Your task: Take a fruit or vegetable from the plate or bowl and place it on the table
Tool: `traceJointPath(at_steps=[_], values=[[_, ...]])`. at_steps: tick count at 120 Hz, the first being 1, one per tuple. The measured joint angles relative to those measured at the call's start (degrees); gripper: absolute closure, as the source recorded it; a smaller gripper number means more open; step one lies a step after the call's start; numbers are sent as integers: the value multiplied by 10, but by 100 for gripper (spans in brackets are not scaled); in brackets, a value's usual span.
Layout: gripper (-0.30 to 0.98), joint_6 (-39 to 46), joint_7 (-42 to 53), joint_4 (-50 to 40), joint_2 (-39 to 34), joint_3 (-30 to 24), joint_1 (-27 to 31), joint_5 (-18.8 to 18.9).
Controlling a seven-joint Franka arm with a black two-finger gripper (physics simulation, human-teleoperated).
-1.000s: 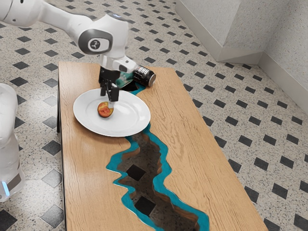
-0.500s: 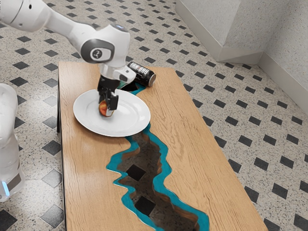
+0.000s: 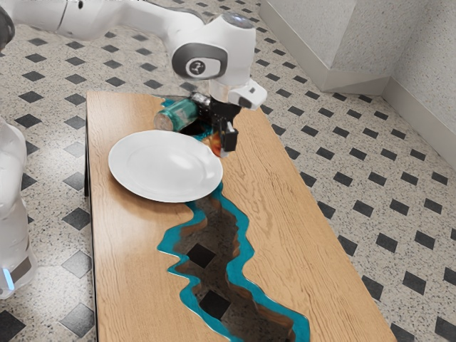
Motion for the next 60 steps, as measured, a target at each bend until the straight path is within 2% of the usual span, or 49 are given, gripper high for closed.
traceJointPath(at_steps=[23,29,39,60], values=[[25,-11,-7,127,142,-8,-47,-2],[24,-12,-8,134,152,-8,-56,-2],[11,-14,-9,138,157,-7,-60,-4],[4,-16,-9,139,157,-3,-51,-6]])
